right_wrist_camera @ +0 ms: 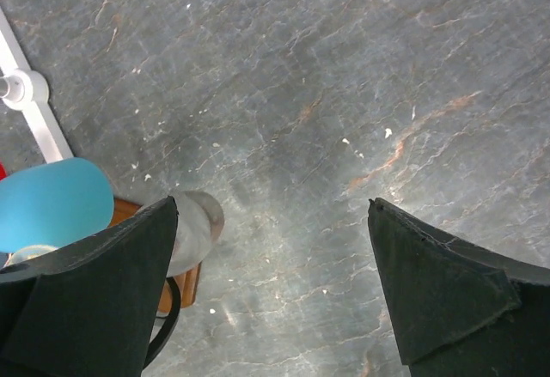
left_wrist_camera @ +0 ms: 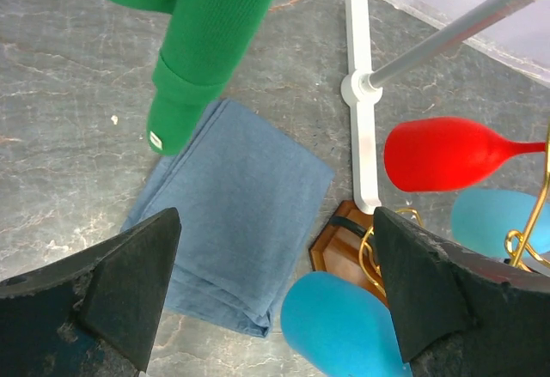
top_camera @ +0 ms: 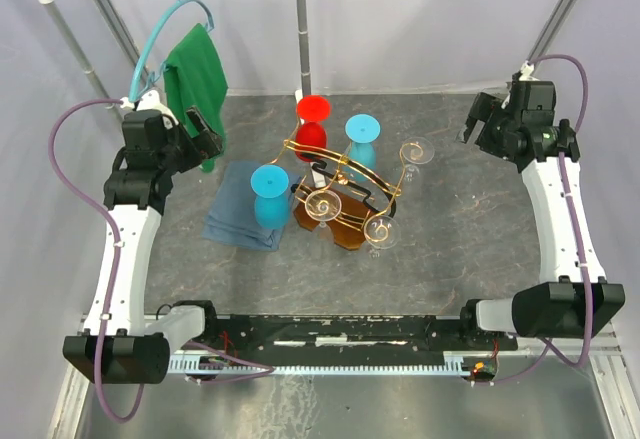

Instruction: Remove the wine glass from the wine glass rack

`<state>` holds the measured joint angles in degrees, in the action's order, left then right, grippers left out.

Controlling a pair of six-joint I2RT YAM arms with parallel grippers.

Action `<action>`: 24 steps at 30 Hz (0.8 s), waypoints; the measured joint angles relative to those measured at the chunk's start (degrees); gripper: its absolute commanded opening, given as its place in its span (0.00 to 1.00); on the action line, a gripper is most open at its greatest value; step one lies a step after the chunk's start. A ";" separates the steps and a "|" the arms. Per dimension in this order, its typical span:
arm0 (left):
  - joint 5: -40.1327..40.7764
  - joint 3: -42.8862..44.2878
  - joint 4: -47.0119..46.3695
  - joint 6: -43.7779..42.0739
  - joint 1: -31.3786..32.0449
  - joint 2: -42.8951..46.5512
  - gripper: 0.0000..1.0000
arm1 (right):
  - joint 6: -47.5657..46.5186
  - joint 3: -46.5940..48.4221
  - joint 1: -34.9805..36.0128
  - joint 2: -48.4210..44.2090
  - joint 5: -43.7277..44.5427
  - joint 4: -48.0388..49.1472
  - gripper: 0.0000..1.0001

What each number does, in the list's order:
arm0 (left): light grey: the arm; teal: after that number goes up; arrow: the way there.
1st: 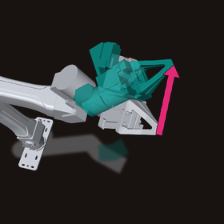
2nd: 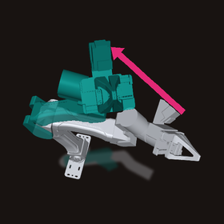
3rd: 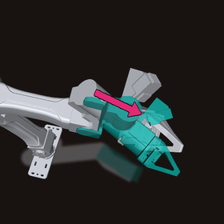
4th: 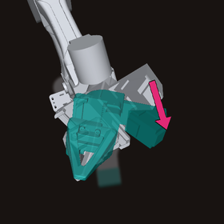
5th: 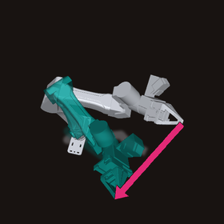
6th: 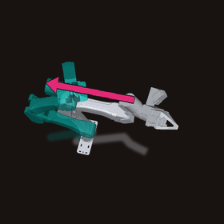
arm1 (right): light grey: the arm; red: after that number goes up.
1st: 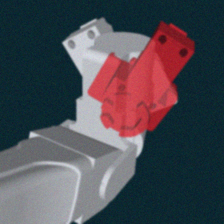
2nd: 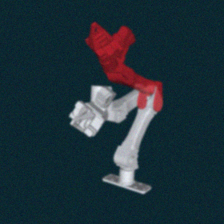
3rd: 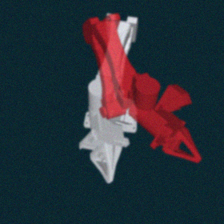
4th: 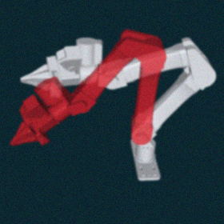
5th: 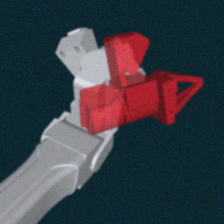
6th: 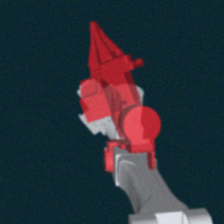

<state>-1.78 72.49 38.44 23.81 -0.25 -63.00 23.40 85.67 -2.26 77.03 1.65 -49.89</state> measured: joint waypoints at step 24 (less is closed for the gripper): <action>-5.92 -8.87 -1.88 5.57 7.02 7.91 0.99 | 12.70 -14.08 -0.92 -6.99 -26.49 14.71 0.72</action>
<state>-7.70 63.61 36.56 29.39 6.76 -55.09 36.10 71.59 -3.18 70.04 -24.84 -35.18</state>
